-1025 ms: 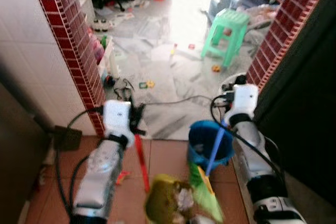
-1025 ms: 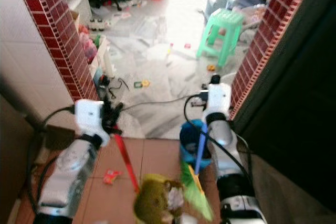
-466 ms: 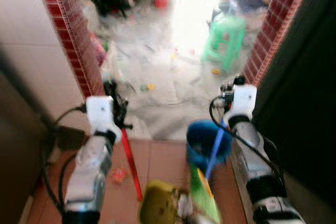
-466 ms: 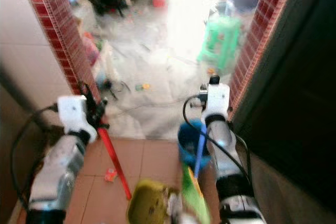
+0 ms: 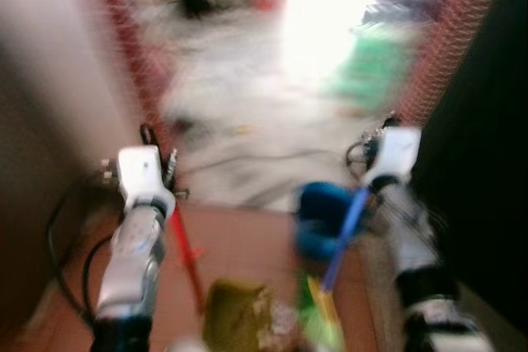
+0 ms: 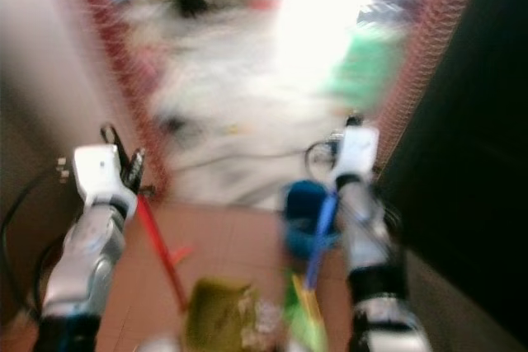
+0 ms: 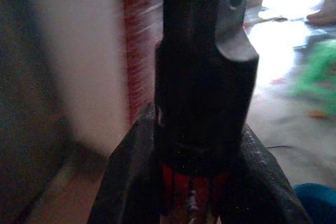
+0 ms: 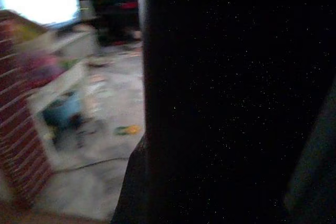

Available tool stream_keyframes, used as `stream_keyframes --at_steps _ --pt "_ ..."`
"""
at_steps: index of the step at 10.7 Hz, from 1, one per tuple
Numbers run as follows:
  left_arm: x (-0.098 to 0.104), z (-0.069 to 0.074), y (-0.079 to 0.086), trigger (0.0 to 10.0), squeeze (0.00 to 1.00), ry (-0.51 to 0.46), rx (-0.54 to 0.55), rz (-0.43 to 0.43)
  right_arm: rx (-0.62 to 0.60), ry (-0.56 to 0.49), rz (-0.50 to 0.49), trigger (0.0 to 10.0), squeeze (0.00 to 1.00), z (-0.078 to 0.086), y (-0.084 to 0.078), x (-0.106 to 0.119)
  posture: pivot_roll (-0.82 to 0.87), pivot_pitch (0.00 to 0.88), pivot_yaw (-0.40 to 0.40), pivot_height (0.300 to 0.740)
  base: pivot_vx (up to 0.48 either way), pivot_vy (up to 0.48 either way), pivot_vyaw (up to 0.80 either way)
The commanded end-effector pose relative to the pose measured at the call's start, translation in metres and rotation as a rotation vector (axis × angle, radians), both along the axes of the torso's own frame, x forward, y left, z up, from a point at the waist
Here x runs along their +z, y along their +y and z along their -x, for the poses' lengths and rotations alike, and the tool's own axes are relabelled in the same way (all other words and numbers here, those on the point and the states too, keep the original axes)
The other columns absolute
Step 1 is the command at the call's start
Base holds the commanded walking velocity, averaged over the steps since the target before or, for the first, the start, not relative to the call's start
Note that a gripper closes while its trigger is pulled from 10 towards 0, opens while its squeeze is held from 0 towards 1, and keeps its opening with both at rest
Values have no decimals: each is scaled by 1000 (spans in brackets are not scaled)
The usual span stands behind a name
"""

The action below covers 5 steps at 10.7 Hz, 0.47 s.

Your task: Sweep floor

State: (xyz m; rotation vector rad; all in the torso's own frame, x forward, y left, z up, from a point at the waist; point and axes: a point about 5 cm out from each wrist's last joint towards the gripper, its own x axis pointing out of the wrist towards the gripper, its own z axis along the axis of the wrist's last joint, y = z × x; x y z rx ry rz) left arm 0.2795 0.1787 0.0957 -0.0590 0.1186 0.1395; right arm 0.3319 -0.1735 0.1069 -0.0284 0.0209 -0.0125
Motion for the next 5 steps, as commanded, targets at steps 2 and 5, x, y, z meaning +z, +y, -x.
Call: stream_keyframes --at_steps 2,5 --pt "13 -10 6 10000 0 -67 32 -45 15 -1 -32 10000 0 -1 3 4 -64 0 -28 740 0 0 0" --pt "12 -14 7 10000 0 -75 42 -22 17 13 -29 10000 0 -1 2 3 -65 0 -30 740 0 0 0"
